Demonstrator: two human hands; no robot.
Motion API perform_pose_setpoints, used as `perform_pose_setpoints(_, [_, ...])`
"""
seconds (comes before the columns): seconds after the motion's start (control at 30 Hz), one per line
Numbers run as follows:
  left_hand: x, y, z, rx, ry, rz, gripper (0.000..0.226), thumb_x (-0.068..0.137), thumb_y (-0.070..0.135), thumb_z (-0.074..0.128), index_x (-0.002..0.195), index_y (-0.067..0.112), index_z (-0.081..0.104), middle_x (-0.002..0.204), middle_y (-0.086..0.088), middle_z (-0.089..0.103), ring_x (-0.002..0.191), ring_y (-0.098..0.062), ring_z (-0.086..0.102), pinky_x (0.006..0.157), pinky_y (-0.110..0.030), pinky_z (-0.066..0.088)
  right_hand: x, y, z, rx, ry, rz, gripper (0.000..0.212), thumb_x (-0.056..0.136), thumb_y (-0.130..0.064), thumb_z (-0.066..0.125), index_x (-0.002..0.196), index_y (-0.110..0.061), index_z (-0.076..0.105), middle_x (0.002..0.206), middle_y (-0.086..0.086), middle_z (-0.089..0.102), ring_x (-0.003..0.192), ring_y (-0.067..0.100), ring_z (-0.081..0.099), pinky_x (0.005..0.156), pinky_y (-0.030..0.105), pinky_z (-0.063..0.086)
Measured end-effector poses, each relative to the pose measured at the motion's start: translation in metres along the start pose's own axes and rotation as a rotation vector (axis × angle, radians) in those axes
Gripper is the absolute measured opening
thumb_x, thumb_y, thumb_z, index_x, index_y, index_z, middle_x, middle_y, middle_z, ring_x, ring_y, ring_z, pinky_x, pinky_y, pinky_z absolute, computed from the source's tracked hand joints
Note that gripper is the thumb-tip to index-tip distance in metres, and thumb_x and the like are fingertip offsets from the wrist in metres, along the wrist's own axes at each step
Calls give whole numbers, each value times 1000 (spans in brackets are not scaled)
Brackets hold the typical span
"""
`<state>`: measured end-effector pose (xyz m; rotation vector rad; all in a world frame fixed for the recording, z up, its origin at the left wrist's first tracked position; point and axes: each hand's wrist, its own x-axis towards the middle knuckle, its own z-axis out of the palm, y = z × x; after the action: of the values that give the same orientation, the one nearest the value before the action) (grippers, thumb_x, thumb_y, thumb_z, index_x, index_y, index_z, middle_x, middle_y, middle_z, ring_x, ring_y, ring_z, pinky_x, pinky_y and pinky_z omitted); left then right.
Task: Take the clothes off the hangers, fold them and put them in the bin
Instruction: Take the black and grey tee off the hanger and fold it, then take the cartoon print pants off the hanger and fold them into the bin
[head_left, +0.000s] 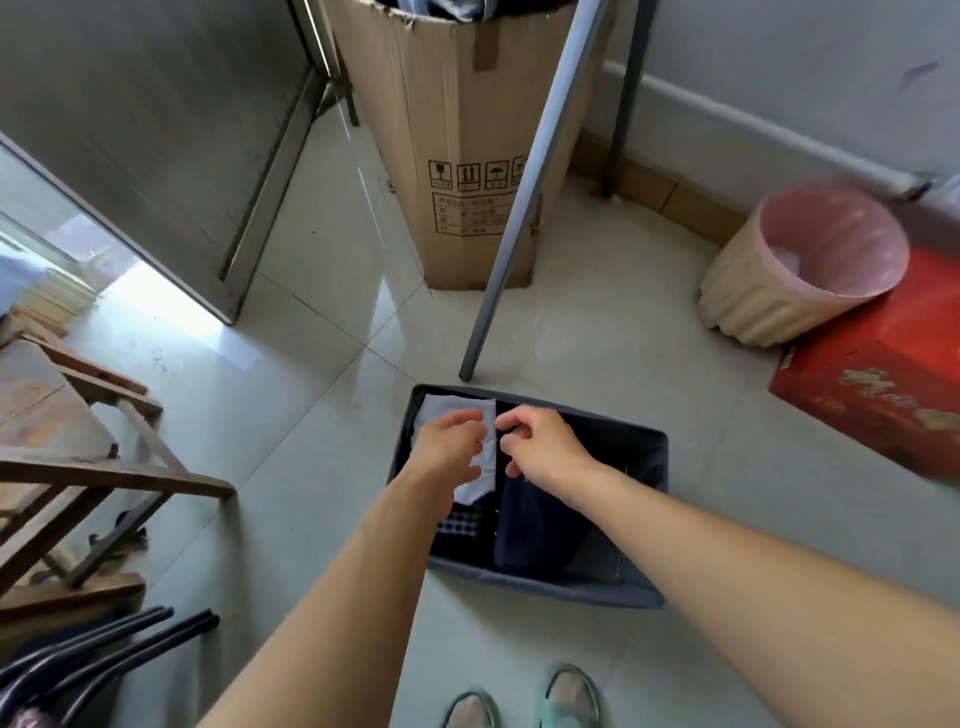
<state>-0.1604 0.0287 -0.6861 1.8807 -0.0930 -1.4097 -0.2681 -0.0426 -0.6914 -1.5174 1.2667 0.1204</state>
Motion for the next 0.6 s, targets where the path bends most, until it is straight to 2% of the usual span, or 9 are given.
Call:
perform_pose_setpoints(0.07, [-40, 16, 4, -66, -25, 19, 33, 99, 12, 52, 131, 14, 59, 119, -9, 64, 111, -19, 60, 83, -32, 52, -36, -17, -17, 61, -3, 6, 25, 94, -11, 51, 113, -22, 63, 104, 4, 66, 74, 16, 66, 53, 16, 44])
perform_pose_setpoints(0.27, [-148, 54, 12, -199, -97, 82, 32, 99, 9, 53, 130, 12, 59, 117, -10, 65, 114, -24, 60, 82, -35, 52, -148, -58, -70, 230, 40, -21, 26, 95, -4, 46, 113, -12, 63, 93, 7, 66, 67, 12, 60, 47, 11, 42])
perform_pose_setpoints(0.47, [-270, 102, 34, -159, -223, 206, 27, 100, 13, 52, 125, 16, 60, 117, -9, 66, 110, -22, 61, 82, -33, 53, -265, -91, -133, 309, 187, -62, 23, 95, -8, 47, 107, -18, 64, 85, 3, 69, 68, 16, 64, 60, 23, 47])
perform_pose_setpoints(0.6, [-344, 128, 59, -97, -311, 300, 26, 99, 14, 52, 124, 16, 62, 115, -7, 68, 108, -23, 63, 83, -35, 53, -342, -99, -174, 358, 286, -110, 21, 95, -6, 48, 104, -17, 64, 89, 9, 69, 66, 17, 62, 55, 22, 45])
